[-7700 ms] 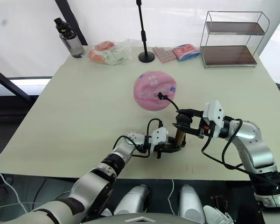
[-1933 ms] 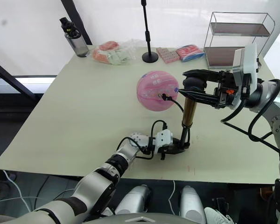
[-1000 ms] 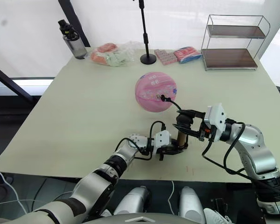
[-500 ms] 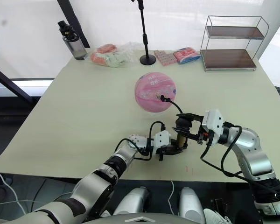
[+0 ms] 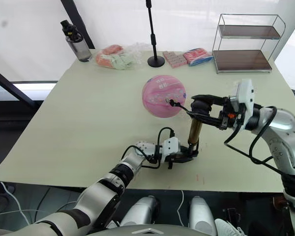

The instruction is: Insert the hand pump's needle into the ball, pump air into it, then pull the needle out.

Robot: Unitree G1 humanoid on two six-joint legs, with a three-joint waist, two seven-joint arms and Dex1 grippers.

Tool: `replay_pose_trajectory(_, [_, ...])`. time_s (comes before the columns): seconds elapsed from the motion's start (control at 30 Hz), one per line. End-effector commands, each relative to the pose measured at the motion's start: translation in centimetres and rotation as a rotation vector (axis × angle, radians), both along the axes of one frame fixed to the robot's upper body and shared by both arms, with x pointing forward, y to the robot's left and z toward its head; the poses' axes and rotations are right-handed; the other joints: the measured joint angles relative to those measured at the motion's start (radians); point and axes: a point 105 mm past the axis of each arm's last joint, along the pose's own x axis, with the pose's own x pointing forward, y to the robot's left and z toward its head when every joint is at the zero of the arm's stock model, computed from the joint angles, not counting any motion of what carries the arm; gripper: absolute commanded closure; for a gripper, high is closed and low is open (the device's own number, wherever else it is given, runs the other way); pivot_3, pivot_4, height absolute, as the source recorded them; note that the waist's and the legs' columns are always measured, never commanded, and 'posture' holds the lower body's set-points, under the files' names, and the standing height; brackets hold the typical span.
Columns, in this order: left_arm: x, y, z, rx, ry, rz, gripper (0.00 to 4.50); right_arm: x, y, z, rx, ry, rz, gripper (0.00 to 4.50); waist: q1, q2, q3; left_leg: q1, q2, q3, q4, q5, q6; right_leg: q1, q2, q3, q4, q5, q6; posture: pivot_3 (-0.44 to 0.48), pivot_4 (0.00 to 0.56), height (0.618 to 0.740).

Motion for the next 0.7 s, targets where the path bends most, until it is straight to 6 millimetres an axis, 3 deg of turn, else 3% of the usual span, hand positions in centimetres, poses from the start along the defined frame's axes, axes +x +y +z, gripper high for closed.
replay_pose_trajectory(0.03, [-3.1,1.3,-4.2,0.149,0.120,-0.072,3.43,-0.6,-1.3,5.3,0.058,-0.159,-0.047,2.68,0.000,0.000,0.002,0.000,0.000,0.000,0.000,0.000,0.000,0.000,0.000,0.000,0.000,0.000,0.000,0.000,0.150,0.740])
replay_pose_trajectory(0.23, [-3.2,1.2,-4.2,0.148,0.120,-0.073,3.43,-1.2,-1.5,7.4,0.070,-0.179,-0.033,2.68,0.001,-0.001,0.003,0.000,0.000,0.000,0.000,0.000,0.000,0.000,0.000,0.000,0.000,0.000,0.000,0.000,0.150,0.740])
replay_pose_trajectory(0.5, [-3.2,1.2,-4.2,0.149,0.111,-0.076,3.43,-1.4,-1.6,8.7,0.060,-0.187,-0.023,2.68,0.004,0.001,0.005,-0.003,0.000,0.000,-0.001,0.000,0.000,-0.002,-0.001,0.000,-0.001,0.000,0.000,0.000,0.150,0.740])
replay_pose_trajectory(0.7, [-3.2,1.2,-4.2,0.147,0.112,-0.076,3.43,-0.9,-1.2,5.3,0.009,-0.121,-0.031,2.68,0.005,0.001,0.005,-0.003,0.000,0.000,-0.001,0.000,0.000,-0.003,-0.001,0.000,-0.001,0.000,0.000,0.000,0.150,0.740])
